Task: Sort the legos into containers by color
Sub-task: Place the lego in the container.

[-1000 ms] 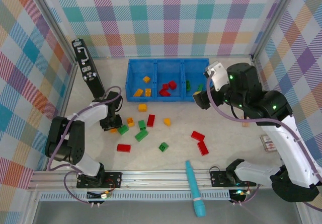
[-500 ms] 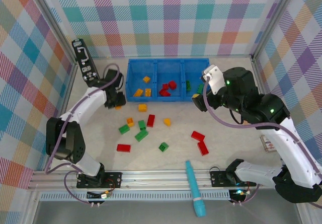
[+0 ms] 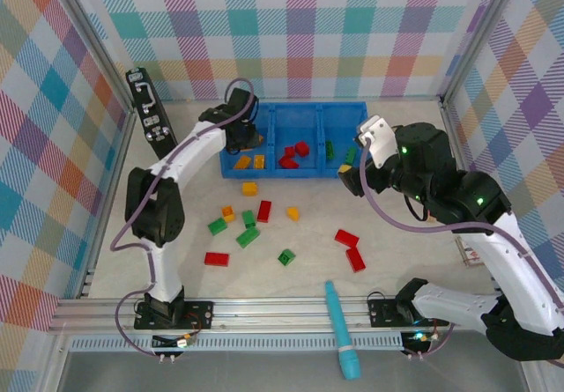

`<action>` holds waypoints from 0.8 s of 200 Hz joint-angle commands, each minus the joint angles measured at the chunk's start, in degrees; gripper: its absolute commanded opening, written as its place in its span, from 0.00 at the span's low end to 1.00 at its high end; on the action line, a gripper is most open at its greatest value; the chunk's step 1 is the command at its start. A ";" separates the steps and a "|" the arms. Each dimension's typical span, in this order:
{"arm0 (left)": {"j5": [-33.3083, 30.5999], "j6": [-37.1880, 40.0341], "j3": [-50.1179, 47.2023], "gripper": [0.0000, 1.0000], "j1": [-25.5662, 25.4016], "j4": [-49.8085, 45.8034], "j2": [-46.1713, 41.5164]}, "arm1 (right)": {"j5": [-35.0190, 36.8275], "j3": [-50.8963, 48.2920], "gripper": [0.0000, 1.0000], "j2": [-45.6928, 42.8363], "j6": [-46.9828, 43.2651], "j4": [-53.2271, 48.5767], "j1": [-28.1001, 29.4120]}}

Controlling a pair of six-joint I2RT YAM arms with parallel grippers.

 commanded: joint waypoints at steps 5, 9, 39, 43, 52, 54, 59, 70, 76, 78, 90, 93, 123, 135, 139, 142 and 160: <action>-4.64 0.87 3.47 0.23 -0.14 2.22 2.90 | 1.76 -0.75 0.99 -1.13 -0.62 2.42 0.45; -4.70 0.81 3.82 0.23 -0.15 2.40 3.49 | 1.86 -0.83 0.99 -1.22 -0.50 2.62 0.45; -4.29 0.47 7.03 0.24 -0.14 2.29 8.14 | 1.18 -0.74 0.99 -1.76 -0.48 2.76 0.45; -4.03 0.43 7.27 0.25 -0.14 2.41 8.62 | 1.16 -0.75 0.99 -1.84 -0.52 2.75 0.45; -3.56 0.36 7.42 0.26 -0.13 3.06 9.56 | 1.23 -0.80 0.99 -1.93 -0.48 2.75 0.45; -3.44 0.28 7.38 0.26 -0.09 3.18 9.79 | 1.26 -0.87 0.99 -2.00 -0.48 2.75 0.45; -3.05 0.18 7.41 0.27 -0.13 3.55 10.29 | 1.45 -0.99 0.99 -2.07 -0.48 2.87 0.39; -2.61 0.11 7.67 0.28 -0.05 3.75 11.36 | 1.85 -1.36 0.99 -2.33 -0.56 3.14 0.43; -2.54 0.02 7.77 0.29 -0.01 3.67 11.92 | 1.95 -1.63 0.99 -2.45 -0.65 3.27 0.45; -2.53 0.02 7.77 0.29 0.03 3.66 12.02 | 1.95 -1.74 0.99 -2.50 -0.65 3.34 0.43; -2.80 -0.03 7.73 0.30 0.04 3.58 12.48 | 1.80 -1.91 0.99 -2.64 -0.59 3.37 0.45; -2.87 -0.12 7.69 0.30 0.04 3.64 12.48 | 1.71 -2.00 0.99 -2.64 -0.57 3.37 0.45; -2.91 -0.42 6.61 0.37 0.04 4.08 12.15 | 1.51 -2.60 0.99 -3.05 -0.74 3.61 0.54; -2.64 -0.28 6.67 0.41 0.04 3.81 12.02 | 1.43 -2.81 0.99 -3.14 -0.74 3.70 0.51; -2.57 -0.18 6.71 0.42 0.04 3.67 11.90 | 1.42 -2.77 0.99 -3.16 -0.74 3.72 0.53; -2.58 -0.13 6.79 0.43 0.04 3.57 11.72 | 1.42 -2.83 0.99 -3.17 -0.74 3.72 0.54; -2.60 0.59 6.54 0.52 0.04 3.48 9.81 | 1.47 -2.81 0.99 -3.25 -0.72 3.63 0.54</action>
